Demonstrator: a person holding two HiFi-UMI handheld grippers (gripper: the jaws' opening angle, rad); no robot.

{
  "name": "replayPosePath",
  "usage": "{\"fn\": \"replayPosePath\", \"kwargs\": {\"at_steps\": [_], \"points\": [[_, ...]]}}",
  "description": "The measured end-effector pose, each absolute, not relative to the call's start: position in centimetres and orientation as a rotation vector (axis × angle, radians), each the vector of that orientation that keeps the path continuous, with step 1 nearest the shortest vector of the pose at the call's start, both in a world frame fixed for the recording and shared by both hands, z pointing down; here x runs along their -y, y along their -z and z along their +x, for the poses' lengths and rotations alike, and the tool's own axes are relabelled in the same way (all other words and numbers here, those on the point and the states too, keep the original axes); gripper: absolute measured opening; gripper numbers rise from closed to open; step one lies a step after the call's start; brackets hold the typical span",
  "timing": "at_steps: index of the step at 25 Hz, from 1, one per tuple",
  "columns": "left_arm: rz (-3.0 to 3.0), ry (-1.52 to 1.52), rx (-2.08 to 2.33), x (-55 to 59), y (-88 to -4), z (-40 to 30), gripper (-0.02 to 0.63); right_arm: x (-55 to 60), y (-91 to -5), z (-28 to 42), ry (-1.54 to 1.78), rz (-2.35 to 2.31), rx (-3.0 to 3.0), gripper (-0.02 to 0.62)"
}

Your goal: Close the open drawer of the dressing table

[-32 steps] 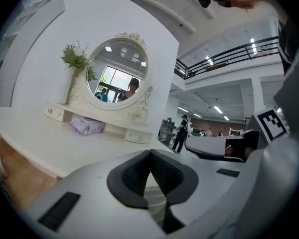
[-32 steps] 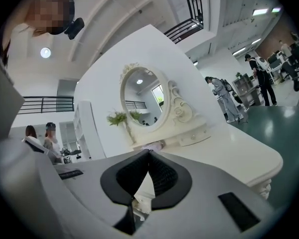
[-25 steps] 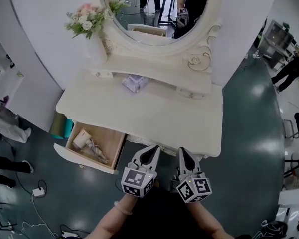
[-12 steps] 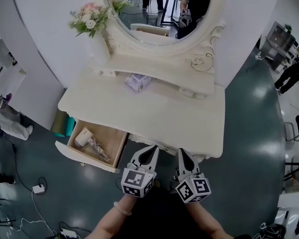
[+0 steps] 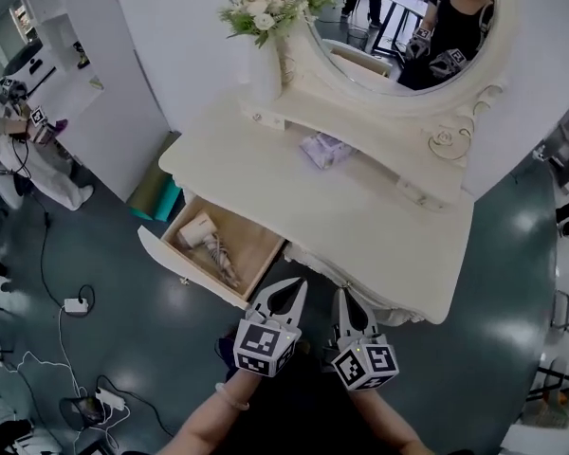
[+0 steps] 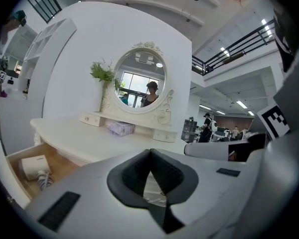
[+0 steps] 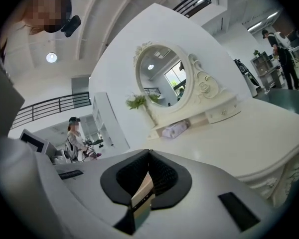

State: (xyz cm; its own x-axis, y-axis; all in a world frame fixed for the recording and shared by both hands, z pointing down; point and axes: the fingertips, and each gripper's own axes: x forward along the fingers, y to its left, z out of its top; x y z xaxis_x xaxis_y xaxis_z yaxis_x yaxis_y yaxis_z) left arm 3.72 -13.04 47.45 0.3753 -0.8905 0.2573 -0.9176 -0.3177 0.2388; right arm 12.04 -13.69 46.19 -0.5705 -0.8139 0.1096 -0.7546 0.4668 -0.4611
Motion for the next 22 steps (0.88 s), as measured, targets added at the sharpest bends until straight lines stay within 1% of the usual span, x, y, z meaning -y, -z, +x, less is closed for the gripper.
{"fn": "replayPosePath", "kwargs": {"at_steps": [12, 22], "points": [[2.132, -0.101, 1.772, 10.6, -48.0, -6.2, 0.023, 12.2, -47.2, 2.5, 0.78, -1.208, -2.741, 0.026], [2.005, -0.132, 1.883, 7.5, -48.5, -16.6, 0.023, 10.2, -47.3, -8.5, 0.835, -1.062, -2.818, 0.026]]}}
